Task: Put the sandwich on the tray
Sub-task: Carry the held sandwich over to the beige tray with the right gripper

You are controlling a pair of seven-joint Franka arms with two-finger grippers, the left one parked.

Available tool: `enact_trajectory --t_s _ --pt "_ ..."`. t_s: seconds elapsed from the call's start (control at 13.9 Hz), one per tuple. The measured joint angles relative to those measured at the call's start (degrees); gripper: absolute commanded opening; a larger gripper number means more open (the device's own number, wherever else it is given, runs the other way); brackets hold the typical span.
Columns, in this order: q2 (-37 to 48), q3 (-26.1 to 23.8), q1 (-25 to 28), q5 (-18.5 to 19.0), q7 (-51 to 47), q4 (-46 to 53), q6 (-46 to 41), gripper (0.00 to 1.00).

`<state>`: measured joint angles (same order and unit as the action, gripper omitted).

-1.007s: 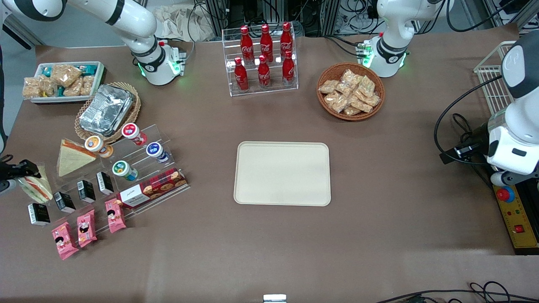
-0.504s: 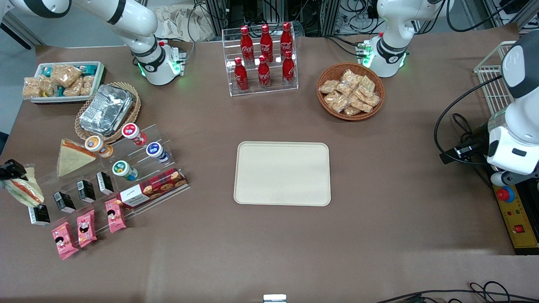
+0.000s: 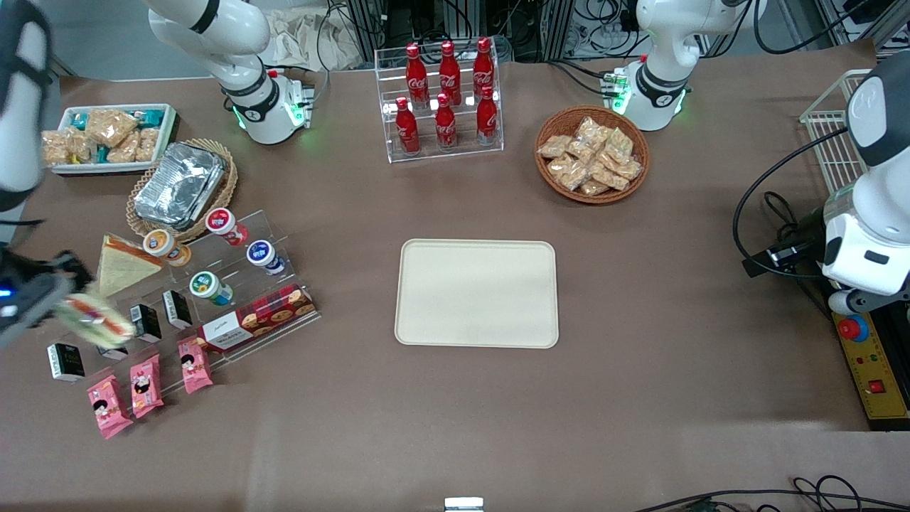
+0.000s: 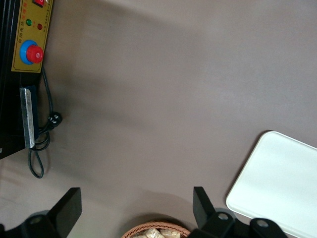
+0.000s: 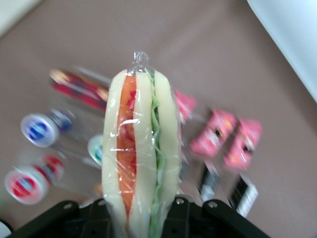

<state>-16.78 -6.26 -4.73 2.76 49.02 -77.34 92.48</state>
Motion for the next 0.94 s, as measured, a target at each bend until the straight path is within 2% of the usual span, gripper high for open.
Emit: enact_trajectory --t_s 0.43,0.72,0.94 --pt "-2.58 -0.06 21.94 -1.35 -16.42 -0.54 5.05 0.28" --pt "-8.36 0.11 31.49 -1.37 -17.45 -0.91 13.95 0.28" --pt "-13.50 0.22 35.93 -1.37 -17.45 -0.99 20.75 0.28"
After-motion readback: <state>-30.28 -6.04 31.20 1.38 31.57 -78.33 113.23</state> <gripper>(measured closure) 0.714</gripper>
